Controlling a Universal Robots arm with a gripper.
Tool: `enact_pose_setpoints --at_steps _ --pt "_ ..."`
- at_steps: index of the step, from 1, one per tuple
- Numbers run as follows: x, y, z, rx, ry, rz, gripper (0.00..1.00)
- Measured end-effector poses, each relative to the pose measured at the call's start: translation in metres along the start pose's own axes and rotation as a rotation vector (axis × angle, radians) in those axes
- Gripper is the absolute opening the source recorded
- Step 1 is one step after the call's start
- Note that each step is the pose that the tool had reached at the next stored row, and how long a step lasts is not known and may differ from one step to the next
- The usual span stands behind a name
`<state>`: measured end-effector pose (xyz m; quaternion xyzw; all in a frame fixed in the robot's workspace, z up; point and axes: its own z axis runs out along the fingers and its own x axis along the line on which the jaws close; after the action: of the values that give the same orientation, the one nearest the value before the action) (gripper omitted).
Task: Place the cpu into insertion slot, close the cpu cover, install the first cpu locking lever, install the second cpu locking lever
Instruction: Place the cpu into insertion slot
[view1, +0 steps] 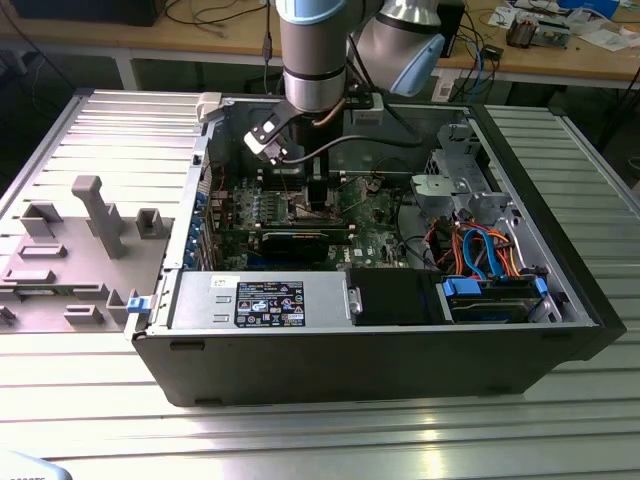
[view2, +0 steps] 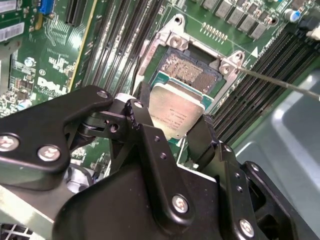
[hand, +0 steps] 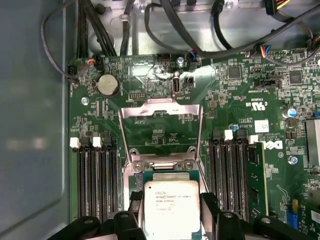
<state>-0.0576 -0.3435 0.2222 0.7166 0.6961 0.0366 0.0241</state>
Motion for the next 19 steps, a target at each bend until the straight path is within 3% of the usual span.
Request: enact_pose_setpoints --at_steps 5,19 --pt "0.0 -0.0037 0.0072 0.0001 0.0007 -0.008 0.55" --pt "0.0032 -0.009 0.0175 0.0002 0.0006 -0.008 0.55"
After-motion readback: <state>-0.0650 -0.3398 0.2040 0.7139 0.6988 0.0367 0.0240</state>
